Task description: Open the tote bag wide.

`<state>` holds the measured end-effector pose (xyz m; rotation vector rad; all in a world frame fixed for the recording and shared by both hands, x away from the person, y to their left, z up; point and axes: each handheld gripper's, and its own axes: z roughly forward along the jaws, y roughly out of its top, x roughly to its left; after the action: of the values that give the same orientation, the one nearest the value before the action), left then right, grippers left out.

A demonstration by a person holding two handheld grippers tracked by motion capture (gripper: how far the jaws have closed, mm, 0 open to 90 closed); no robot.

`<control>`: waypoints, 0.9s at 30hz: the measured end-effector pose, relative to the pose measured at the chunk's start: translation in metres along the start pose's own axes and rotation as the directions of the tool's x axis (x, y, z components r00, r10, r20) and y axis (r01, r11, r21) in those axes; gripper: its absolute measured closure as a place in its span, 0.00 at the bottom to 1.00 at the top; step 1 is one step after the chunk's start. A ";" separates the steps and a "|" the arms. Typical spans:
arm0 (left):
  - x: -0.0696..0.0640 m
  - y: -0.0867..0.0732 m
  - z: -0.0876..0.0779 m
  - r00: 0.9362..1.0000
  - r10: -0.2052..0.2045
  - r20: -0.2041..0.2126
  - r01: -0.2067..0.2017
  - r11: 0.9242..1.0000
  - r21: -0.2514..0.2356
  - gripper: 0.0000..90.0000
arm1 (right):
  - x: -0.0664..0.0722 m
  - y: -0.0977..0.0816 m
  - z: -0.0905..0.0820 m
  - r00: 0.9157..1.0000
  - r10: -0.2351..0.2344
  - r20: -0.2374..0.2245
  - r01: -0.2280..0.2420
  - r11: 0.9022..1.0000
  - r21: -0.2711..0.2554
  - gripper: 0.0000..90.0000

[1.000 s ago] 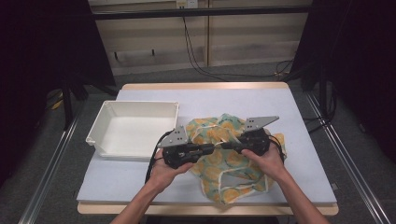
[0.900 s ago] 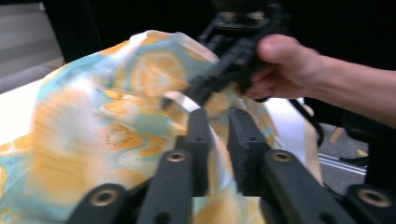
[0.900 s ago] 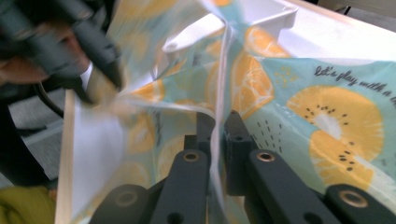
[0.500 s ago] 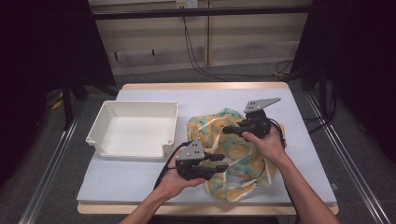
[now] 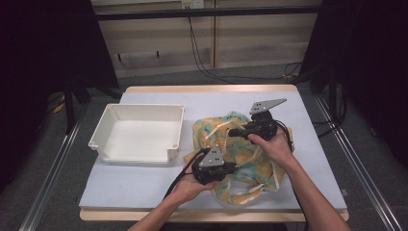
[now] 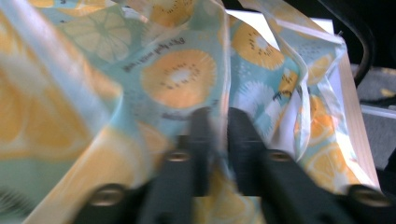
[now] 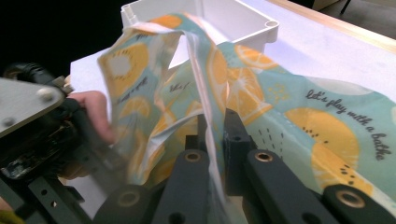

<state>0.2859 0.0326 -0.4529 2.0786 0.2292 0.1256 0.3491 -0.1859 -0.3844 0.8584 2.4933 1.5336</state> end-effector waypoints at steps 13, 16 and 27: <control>-0.034 0.003 -0.028 0.980 0.007 0.201 0.001 0.999 -0.038 1.00 | -0.033 -0.002 -0.006 0.996 0.086 0.002 -0.086 0.996 -0.017 0.99; -0.041 0.002 -0.032 0.970 0.009 0.244 0.002 0.999 -0.045 1.00 | -0.042 0.000 -0.003 0.995 0.095 0.011 -0.095 0.995 0.001 0.99; -0.056 -0.011 -0.033 0.945 0.011 0.326 -0.014 1.000 0.009 1.00 | -0.075 -0.001 0.020 0.990 0.131 0.057 -0.134 0.990 0.053 0.99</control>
<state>0.2236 0.0544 -0.4459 2.0762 0.0141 -0.2125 0.4184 -0.2079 -0.4109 1.0789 2.4989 1.4623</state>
